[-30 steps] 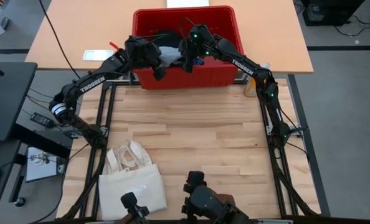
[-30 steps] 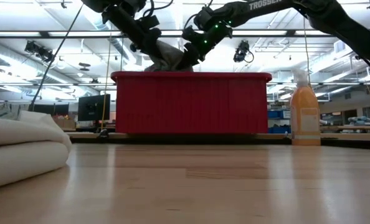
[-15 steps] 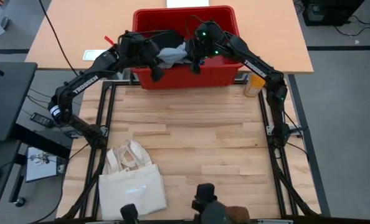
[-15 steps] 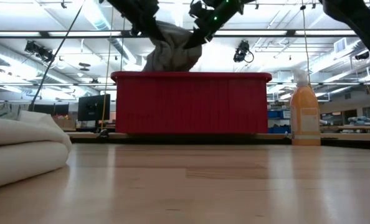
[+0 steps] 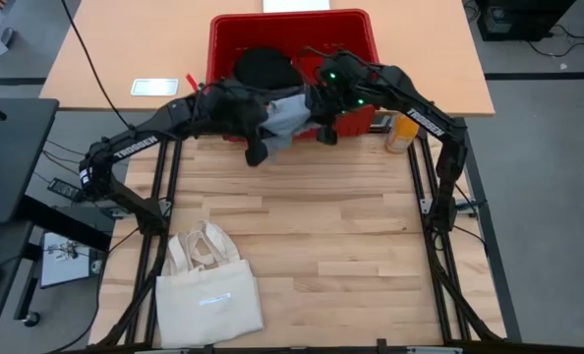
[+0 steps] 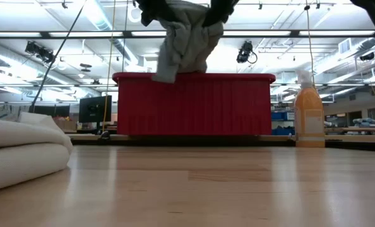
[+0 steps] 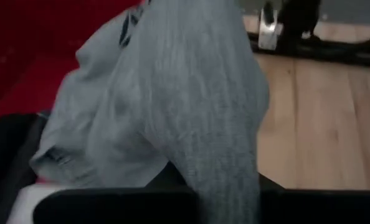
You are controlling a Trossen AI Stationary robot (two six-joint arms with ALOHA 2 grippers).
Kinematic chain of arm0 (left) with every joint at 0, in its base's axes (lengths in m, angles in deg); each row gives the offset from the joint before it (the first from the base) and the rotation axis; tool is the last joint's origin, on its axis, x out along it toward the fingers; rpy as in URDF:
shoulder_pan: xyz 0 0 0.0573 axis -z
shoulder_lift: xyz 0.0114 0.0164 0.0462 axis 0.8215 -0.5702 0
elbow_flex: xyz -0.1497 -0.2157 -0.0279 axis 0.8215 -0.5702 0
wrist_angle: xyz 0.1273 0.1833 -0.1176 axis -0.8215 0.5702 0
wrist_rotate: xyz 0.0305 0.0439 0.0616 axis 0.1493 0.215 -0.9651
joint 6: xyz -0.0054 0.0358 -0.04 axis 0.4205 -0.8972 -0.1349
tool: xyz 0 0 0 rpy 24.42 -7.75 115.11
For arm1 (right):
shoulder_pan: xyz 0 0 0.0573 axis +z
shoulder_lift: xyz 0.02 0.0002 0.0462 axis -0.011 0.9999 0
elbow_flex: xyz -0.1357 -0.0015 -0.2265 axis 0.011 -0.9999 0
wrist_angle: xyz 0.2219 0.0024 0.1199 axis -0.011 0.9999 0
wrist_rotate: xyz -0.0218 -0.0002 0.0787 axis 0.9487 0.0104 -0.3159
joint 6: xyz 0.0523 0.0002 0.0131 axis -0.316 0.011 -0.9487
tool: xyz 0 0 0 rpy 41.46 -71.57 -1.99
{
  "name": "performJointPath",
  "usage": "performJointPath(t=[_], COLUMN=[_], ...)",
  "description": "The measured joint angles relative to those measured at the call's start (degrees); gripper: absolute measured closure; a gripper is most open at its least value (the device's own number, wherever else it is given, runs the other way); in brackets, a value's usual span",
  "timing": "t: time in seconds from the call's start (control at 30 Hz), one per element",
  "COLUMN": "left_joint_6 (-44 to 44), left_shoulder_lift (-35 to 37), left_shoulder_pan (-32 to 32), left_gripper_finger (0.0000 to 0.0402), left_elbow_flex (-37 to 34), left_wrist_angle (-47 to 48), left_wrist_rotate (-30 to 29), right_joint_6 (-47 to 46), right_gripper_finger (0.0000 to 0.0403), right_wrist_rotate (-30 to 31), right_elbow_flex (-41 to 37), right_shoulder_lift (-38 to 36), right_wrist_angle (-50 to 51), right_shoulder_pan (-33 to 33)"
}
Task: Fold laundry
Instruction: Remove the gray t-shirt from the red organizer bin
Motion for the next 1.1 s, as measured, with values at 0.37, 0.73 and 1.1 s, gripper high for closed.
performJointPath(t=[0.37,0.73,1.1], left_joint_6=[5.8,4.0,3.7], left_shoulder_lift=[-2.7,-7.5,-4.5], left_shoulder_pan=[9.4,17.3,19.5], left_gripper_finger=[0.0381,0.0379,0.0379], left_elbow_flex=[-0.1,-0.2,-16.3], left_wrist_angle=[8.7,15.6,1.2], left_wrist_rotate=[-2.3,-5.9,-9.0], right_joint_6=[-10.5,-22.1,-24.5], right_gripper_finger=[0.0331,0.0331,0.0331], right_wrist_rotate=[-2.2,7.3,10.6], right_elbow_flex=[-0.3,-6.4,-20.5], right_shoulder_lift=[2.0,2.2,-1.2], right_wrist_angle=[15.9,15.9,9.2], right_shoulder_pan=[9.1,18.0,21.5])
